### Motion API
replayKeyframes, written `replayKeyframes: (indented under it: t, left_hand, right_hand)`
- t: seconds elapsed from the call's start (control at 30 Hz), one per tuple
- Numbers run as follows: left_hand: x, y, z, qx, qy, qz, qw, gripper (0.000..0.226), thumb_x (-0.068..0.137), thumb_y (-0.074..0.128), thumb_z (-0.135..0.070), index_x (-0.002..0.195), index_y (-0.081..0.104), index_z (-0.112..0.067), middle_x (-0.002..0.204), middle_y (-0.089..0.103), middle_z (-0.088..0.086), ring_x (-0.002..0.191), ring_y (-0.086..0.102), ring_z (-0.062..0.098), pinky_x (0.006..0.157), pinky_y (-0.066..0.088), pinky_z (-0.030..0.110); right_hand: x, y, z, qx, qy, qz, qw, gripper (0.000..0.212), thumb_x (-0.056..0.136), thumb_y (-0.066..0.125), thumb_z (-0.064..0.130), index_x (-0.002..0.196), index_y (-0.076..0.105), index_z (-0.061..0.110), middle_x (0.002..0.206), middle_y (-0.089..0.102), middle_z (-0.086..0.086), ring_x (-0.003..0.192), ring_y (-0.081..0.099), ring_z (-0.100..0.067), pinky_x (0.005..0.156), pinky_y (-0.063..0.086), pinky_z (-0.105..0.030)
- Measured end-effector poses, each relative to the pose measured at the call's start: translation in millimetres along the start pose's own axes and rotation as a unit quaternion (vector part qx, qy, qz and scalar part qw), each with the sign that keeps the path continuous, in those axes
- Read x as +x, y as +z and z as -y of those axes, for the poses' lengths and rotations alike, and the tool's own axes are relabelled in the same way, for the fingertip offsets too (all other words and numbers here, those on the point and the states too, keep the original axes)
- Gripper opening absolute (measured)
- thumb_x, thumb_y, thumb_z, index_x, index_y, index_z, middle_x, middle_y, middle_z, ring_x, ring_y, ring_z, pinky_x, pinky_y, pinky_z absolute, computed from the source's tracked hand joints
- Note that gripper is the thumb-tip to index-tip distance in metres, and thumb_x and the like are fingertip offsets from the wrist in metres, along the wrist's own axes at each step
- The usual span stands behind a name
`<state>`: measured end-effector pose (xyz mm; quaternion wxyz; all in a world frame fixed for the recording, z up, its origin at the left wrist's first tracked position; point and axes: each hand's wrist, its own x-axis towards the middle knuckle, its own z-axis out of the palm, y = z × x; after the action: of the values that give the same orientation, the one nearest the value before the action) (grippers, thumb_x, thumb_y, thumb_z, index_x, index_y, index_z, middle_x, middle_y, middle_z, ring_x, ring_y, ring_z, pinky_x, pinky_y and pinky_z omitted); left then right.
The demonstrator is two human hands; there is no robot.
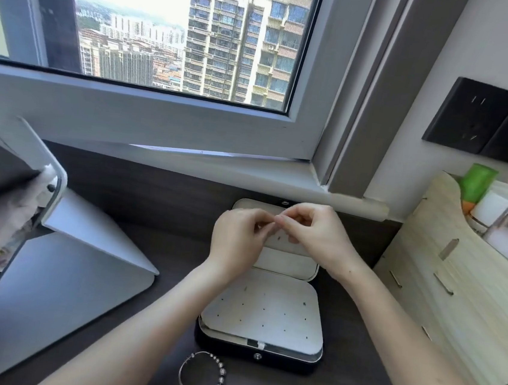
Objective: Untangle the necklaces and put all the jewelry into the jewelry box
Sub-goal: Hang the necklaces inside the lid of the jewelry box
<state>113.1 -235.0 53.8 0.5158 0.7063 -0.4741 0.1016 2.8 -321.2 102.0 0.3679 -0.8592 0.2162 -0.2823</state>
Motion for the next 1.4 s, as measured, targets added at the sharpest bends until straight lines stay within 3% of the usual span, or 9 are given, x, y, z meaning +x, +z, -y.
replayKeyframes:
  t: [0.13,0.37,0.63,0.83,0.97,1.03,1.17,1.3,1.4]
  left_hand:
    - [2.8,-4.8,4.4,-0.016,-0.026,-0.034,0.999,0.010,0.084,0.069,-0.025,0.086,0.076,-0.016,0.078,0.073,-0.006,0.075,0.065,0.008,0.067,0.046,0.022]
    - [8.8,2.7,11.1,0.090,0.034,-0.094,0.991,0.010,0.072,0.080,-0.019,0.069,0.072,-0.014,0.063,0.069,-0.003,0.056,0.062,0.020,0.060,0.048,0.034]
    - [9.5,12.8,-1.6,0.138,-0.033,-0.095,0.985,0.019,0.071,0.073,-0.018,0.057,0.064,-0.012,0.053,0.064,0.002,0.048,0.060,0.026,0.053,0.045,0.033]
    - [8.1,7.3,-7.4,0.225,-0.056,-0.001,0.973,0.021,0.086,0.060,-0.032,0.076,0.068,-0.015,0.075,0.069,0.004,0.074,0.063,0.029,0.066,0.031,0.030]
    - [-1.1,2.3,-1.7,0.267,0.007,0.027,0.963,0.026,0.058,0.086,-0.030,0.050,0.063,-0.021,0.048,0.057,-0.001,0.046,0.052,0.026,0.053,0.025,0.028]
    - [-4.3,2.3,4.6,0.262,0.029,0.029,0.964,0.025,0.054,0.087,-0.028,0.050,0.063,-0.023,0.048,0.055,-0.002,0.045,0.050,0.025,0.052,0.025,0.027]
    - [-12.5,1.0,9.8,0.244,0.075,0.020,0.967,0.010,0.059,0.071,-0.011,0.057,0.066,-0.020,0.055,0.057,-0.001,0.050,0.052,0.027,0.054,0.025,0.030]
    - [-17.5,-1.4,12.3,0.237,0.094,0.038,0.966,0.030,0.045,0.051,0.000,0.060,0.068,-0.020,0.057,0.059,-0.002,0.052,0.053,0.027,0.055,0.026,0.031]
    - [-16.3,-4.3,5.1,0.283,0.098,0.071,0.952,0.036,0.056,0.048,0.000,0.074,0.071,-0.021,0.071,0.062,0.001,0.068,0.056,0.029,0.064,0.026,0.034]
  right_hand:
    - [-8.0,-3.8,-14.2,-0.023,0.024,-0.046,0.998,0.005,0.085,0.067,0.012,0.081,0.069,0.013,0.069,0.066,-0.003,0.062,0.064,-0.013,0.066,0.055,-0.029]
    - [-0.5,15.5,-16.1,-0.092,0.057,-0.184,0.977,0.015,0.081,0.064,0.018,0.067,0.069,0.020,0.064,0.068,0.003,0.069,0.067,-0.017,0.067,0.052,-0.030]
    - [7.3,47.2,-12.0,-0.140,0.138,-0.304,0.932,0.016,0.085,0.060,0.030,0.083,0.070,0.018,0.085,0.072,-0.002,0.087,0.064,-0.026,0.072,0.046,-0.032]
    - [2.0,45.9,-15.9,-0.170,0.152,-0.256,0.940,0.015,0.083,0.061,0.027,0.072,0.065,0.017,0.083,0.068,-0.002,0.083,0.063,-0.028,0.063,0.041,-0.028]
    - [-6.7,37.1,-13.8,-0.185,0.113,-0.181,0.959,0.011,0.085,0.063,0.025,0.085,0.071,0.017,0.091,0.069,-0.001,0.090,0.063,-0.024,0.067,0.044,-0.028]
    - [-9.6,30.7,-10.9,-0.168,0.072,-0.167,0.969,0.013,0.083,0.063,0.015,0.094,0.070,0.016,0.092,0.070,0.001,0.092,0.062,-0.019,0.075,0.047,-0.028]
    - [-12.4,21.4,-6.2,-0.097,0.006,-0.146,0.985,0.031,0.079,0.056,-0.007,0.098,0.067,0.015,0.085,0.066,0.008,0.086,0.063,-0.009,0.083,0.051,-0.025]
    - [-18.7,17.1,-9.4,-0.114,0.007,-0.144,0.983,0.044,0.073,0.046,-0.014,0.101,0.067,0.013,0.090,0.067,0.003,0.089,0.063,-0.012,0.085,0.051,-0.026]
    - [-23.7,18.9,-12.5,-0.155,0.027,-0.119,0.980,0.048,0.071,0.045,-0.011,0.106,0.065,0.014,0.094,0.068,0.002,0.094,0.061,-0.014,0.084,0.049,-0.026]
